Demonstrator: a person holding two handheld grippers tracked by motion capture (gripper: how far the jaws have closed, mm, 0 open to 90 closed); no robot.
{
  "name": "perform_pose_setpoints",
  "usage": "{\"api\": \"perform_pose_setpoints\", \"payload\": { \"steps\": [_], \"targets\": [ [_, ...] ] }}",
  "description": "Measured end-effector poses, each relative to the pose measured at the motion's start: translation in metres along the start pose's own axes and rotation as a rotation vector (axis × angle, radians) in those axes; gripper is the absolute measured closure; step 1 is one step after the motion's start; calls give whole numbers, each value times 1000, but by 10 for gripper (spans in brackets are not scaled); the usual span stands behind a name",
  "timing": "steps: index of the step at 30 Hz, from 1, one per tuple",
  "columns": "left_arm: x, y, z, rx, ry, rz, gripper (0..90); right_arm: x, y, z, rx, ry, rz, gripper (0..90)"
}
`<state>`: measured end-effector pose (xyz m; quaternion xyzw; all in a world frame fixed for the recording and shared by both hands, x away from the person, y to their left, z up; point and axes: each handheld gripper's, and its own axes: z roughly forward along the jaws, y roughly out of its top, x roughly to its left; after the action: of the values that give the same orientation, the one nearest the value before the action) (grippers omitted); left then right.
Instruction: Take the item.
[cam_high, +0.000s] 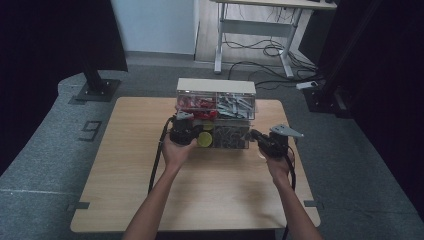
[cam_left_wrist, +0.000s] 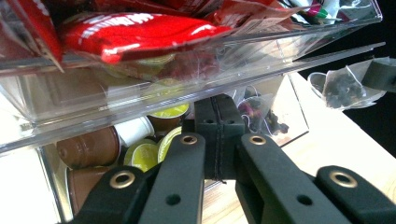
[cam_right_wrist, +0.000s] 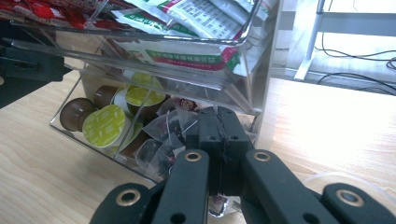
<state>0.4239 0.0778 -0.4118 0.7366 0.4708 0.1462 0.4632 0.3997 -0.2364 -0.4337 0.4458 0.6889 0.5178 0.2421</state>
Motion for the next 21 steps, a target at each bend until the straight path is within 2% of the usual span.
{"api": "perform_pose_setpoints", "payload": {
  "steps": [21],
  "targets": [
    [-1, -1, 0, -4, 1, -2, 899, -15, 1, -7, -2, -43, -2, 894]
  ]
}}
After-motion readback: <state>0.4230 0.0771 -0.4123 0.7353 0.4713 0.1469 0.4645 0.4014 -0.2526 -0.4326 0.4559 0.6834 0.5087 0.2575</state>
